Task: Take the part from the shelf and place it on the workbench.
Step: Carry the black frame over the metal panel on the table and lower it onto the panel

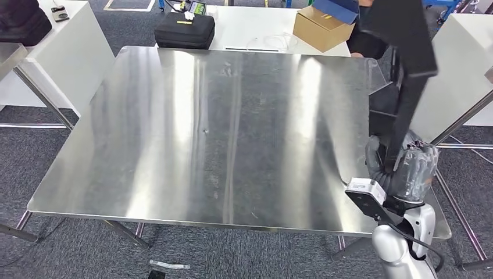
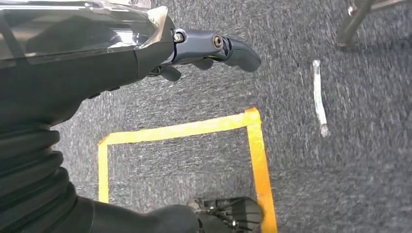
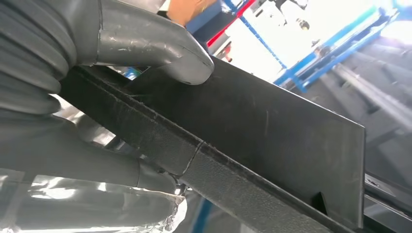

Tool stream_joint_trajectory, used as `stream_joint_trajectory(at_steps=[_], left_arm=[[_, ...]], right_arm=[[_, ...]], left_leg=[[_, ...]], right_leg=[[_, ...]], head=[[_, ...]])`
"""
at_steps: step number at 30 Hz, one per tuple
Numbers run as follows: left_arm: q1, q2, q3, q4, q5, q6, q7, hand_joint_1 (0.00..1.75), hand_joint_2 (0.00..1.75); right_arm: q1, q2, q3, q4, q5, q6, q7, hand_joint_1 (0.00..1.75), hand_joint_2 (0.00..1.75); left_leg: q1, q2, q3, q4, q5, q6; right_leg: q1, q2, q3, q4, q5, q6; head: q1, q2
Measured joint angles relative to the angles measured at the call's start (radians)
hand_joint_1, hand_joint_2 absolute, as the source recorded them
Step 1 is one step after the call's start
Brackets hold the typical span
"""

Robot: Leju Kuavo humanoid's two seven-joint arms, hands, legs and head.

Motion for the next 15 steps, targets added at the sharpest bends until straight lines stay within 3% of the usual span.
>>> stream_joint_trajectory(at_steps=[3, 10, 15], left_arm=[[-0.006, 0.0, -0.014, 0.0, -0.016, -0.008, 0.016, 0.0, 1.75], [-0.04, -0.002, -0.064, 0.0, -0.05, -0.035, 0.049, 0.0, 1.75], [-0.054, -0.009, -0.101, -0.001, -0.06, -0.057, 0.073, 0.0, 1.75]], right_arm=[[-0.092, -0.002, 0.075, 0.042, 0.071, 0.064, 0.021, 1.66, 1.75], [-0.419, 0.02, 0.311, 0.258, 0.171, 0.21, 0.117, 1.66, 1.75], [-0.609, 0.05, 0.439, 0.416, 0.243, 0.279, 0.172, 1.66, 1.75]], left_leg=[[-0.002, 0.005, 0.001, -0.001, -0.004, 0.008], [0.0, 0.008, 0.007, -0.011, 0.004, -0.005], [0.001, 0.008, 0.006, -0.011, 0.005, -0.008]], right_leg=[[-0.002, 0.006, 0.002, -0.002, 0.004, -0.003], [0.002, 0.009, 0.0, -0.001, 0.005, -0.008], [0.002, 0.009, 0.0, -0.001, 0.006, -0.01]], head=[[-0.001, 0.0], [-0.001, 0.0], [0.0, 0.0]])
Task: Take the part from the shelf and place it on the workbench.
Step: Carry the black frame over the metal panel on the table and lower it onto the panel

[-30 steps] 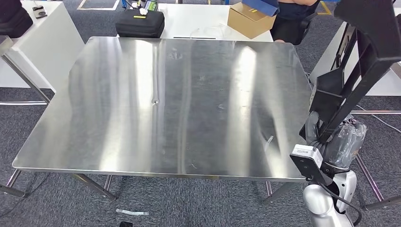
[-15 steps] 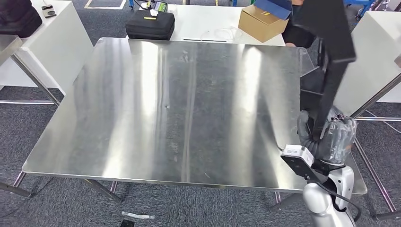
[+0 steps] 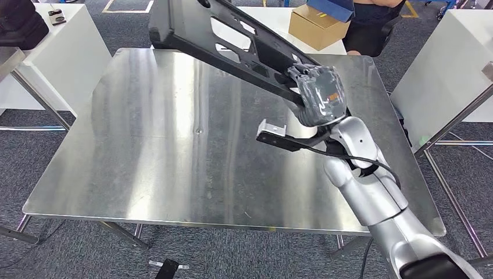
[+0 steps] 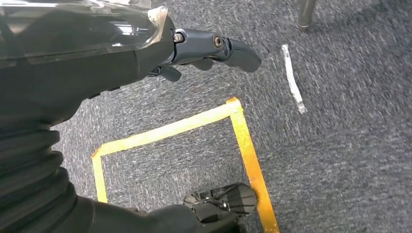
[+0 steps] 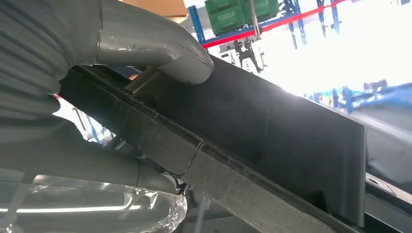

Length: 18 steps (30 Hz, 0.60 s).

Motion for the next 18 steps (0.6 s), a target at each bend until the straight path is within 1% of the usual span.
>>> stream_joint_trajectory(at_steps=[5, 10, 14, 18], left_arm=[[-0.018, -0.007, -0.039, -0.002, -0.006, -0.02, 0.026, 0.0, 1.75], [-0.024, -0.012, -0.079, -0.006, -0.016, -0.038, 0.037, 0.0, 1.75], [-0.025, -0.012, -0.116, -0.011, -0.02, -0.047, 0.045, 0.0, 1.75], [-0.026, -0.013, -0.137, -0.014, -0.017, -0.039, 0.054, 0.0, 1.75]], right_arm=[[-0.179, 0.051, 0.138, 0.2, 0.16, 0.05, 0.071, 1.66, 1.75], [-0.291, 0.092, 0.232, 0.391, 0.301, 0.051, 0.147, 1.66, 1.75], [-0.353, 0.095, 0.274, 0.533, 0.363, 0.032, 0.179, 1.66, 1.75], [-0.383, 0.096, 0.297, 0.619, 0.418, 0.041, 0.22, 1.66, 1.75]], left_leg=[[-0.002, 0.0, 0.0, 0.0, 0.001, -0.001], [-0.003, -0.003, -0.001, 0.0, 0.001, -0.001], [-0.003, -0.006, -0.001, 0.0, 0.001, -0.001], [-0.005, -0.004, -0.001, 0.0, 0.001, 0.0]], right_leg=[[0.0, -0.001, 0.0, 0.0, 0.001, -0.002], [-0.001, -0.003, 0.0, -0.001, 0.001, -0.002], [0.0, -0.005, 0.001, -0.002, 0.001, -0.002], [-0.001, -0.004, 0.0, -0.002, 0.001, -0.002]], head=[[0.0, 0.0], [0.0, 0.0], [0.0, 0.0], [0.0, 0.0]])
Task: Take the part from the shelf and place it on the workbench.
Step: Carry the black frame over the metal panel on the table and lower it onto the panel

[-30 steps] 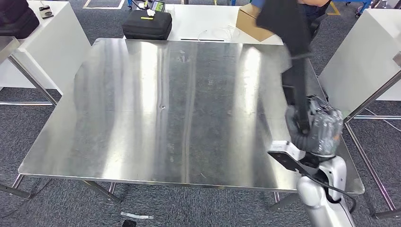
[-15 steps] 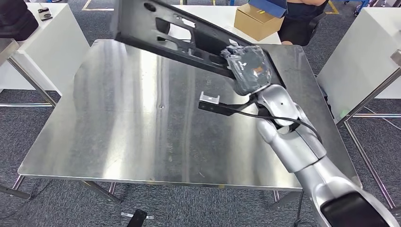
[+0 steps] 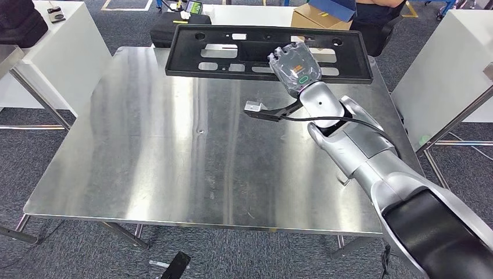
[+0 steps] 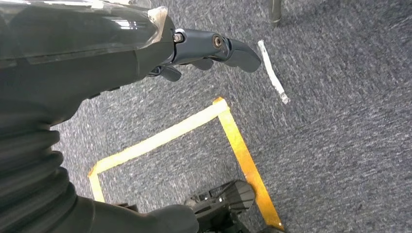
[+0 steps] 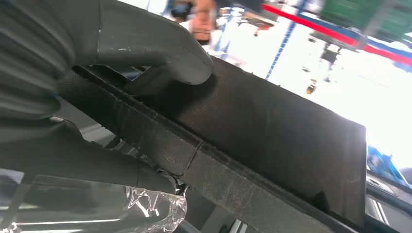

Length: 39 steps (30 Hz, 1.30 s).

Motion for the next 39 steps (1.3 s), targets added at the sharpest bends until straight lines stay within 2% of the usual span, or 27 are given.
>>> stream_joint_trajectory(at_steps=[5, 9, 11, 17, 23, 29, 33, 39], left_arm=[[0.0, 0.0, -0.006, -0.002, 0.004, 0.001, 0.005, 0.0, 1.75], [-0.001, -0.002, -0.029, -0.006, 0.06, -0.028, 0.033, 0.0, 1.75], [-0.003, -0.002, -0.033, -0.009, 0.083, -0.034, 0.031, 0.0, 1.75], [-0.01, -0.013, -0.046, -0.017, 0.122, -0.035, 0.011, 0.0, 1.75], [-0.013, -0.02, -0.067, -0.024, 0.147, -0.035, 0.009, 0.0, 1.75], [-0.017, -0.022, -0.09, -0.031, 0.181, -0.048, 0.017, 0.0, 1.75], [-0.024, -0.023, -0.1, -0.036, 0.193, -0.05, 0.02, 0.0, 1.75], [-0.024, -0.024, -0.115, -0.039, 0.202, -0.05, 0.021, 0.0, 1.75]], right_arm=[[-0.007, -0.001, 0.004, 0.027, 0.011, 0.002, 0.013, 1.66, 1.75], [-0.015, -0.032, 0.011, 0.2, 0.039, 0.008, 0.08, 1.66, 1.75], [-0.005, -0.042, 0.001, 0.239, 0.03, 0.011, 0.087, 1.66, 1.75], [0.077, -0.046, -0.033, 0.281, -0.003, 0.036, 0.008, 1.66, 1.75], [0.191, -0.033, -0.045, 0.297, -0.008, 0.036, -0.031, 1.66, 1.75], [0.281, 0.013, -0.054, 0.299, -0.023, 0.006, -0.085, 1.66, 1.75], [0.298, 0.042, -0.054, 0.299, -0.022, -0.001, -0.09, 1.66, 1.75], [0.302, 0.053, -0.054, 0.299, -0.026, -0.001, -0.102, 1.66, 1.75]], left_leg=[[0.0, -0.001, 0.0, 0.0, 0.0, 0.0], [-0.001, -0.002, 0.0, 0.0, 0.0, 0.0], [-0.001, -0.001, 0.0, 0.0, 0.0, 0.001], [0.0, -0.001, 0.0, 0.0, -0.001, 0.001], [0.0, -0.001, -0.001, 0.0, -0.001, 0.001], [0.0, 0.002, 0.0, 0.0, -0.001, 0.0], [0.0, 0.005, 0.003, 0.0, -0.001, 0.0], [0.0, 0.005, 0.006, 0.0, -0.001, 0.0]], right_leg=[[0.0, 0.0, 0.0, 0.0, 0.0, 0.0], [0.0, -0.001, 0.0, -0.001, 0.0, 0.0], [0.0, -0.001, 0.0, -0.001, 0.0, 0.0], [0.0, -0.001, 0.0, -0.001, 0.0, 0.0], [0.0, -0.001, 0.0, -0.001, 0.0, 0.0], [0.0, 0.002, 0.0, -0.001, 0.0, 0.0], [0.0, 0.004, 0.002, -0.001, 0.0, 0.0], [0.0, 0.004, 0.005, -0.001, 0.0, 0.0]], head=[[0.0, 0.0], [0.0, 0.0], [0.0, 0.0], [0.0, 0.0], [0.0, 0.0], [0.0, 0.0], [0.0, 0.0], [0.0, 0.0]])
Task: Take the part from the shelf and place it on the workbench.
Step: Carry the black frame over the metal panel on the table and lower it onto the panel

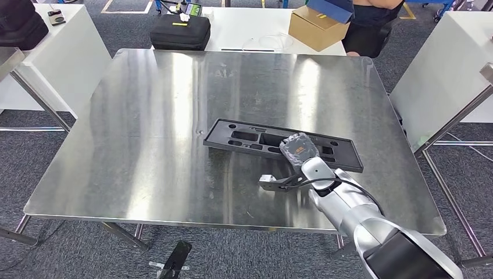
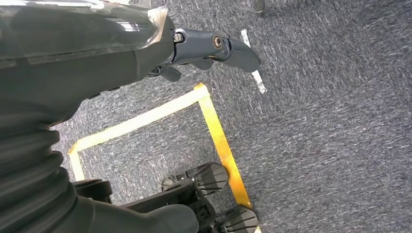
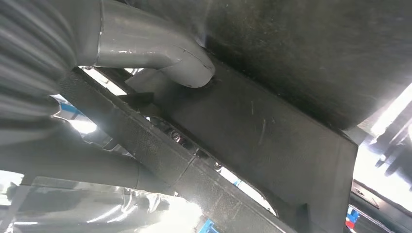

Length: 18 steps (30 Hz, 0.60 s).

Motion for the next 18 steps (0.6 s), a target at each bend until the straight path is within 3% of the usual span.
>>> stream_joint_trajectory(at_steps=[2, 6, 10, 18], left_arm=[[0.0, 0.0, -0.004, 0.0, 0.009, 0.0, 0.0, 0.0, 1.75], [0.0, 0.0, -0.021, -0.004, 0.036, 0.01, 0.0, 0.0, 1.75], [0.0, 0.0, -0.036, -0.009, 0.06, 0.019, 0.001, 0.0, 0.0], [0.001, 0.0, -0.075, -0.014, 0.087, 0.033, 0.025, 0.0, 0.0]], right_arm=[[0.001, 0.002, 0.0, 0.0, 0.0, -0.007, -0.01, 1.66, 1.75], [0.009, 0.015, 0.001, -0.005, 0.009, -0.042, -0.039, 0.0, 0.0], [0.024, 0.031, 0.005, -0.019, 0.017, -0.056, -0.05, 0.0, 0.0], [0.014, 0.035, 0.006, -0.039, 0.015, -0.07, -0.037, 0.0, 0.0]], left_leg=[[0.0, 0.0, 0.001, 0.0, 0.0, 0.0], [0.0, 0.0, 0.001, 0.0, 0.0, 0.0], [0.0, -0.001, 0.0, 0.0, 0.0, 0.0], [0.0, -0.001, 0.0, 0.0, 0.0, 0.0]], right_leg=[[0.0, 0.0, 0.001, 0.0, 0.0, 0.0], [0.0, 0.0, 0.001, 0.0, 0.0, 0.0], [0.0, 0.0, 0.0, 0.0, 0.0, 0.0], [0.0, 0.0, 0.001, 0.0, 0.0, 0.0]], head=[[0.0, 0.0], [0.0, 0.0], [0.0, 0.0], [0.0, 0.0]])
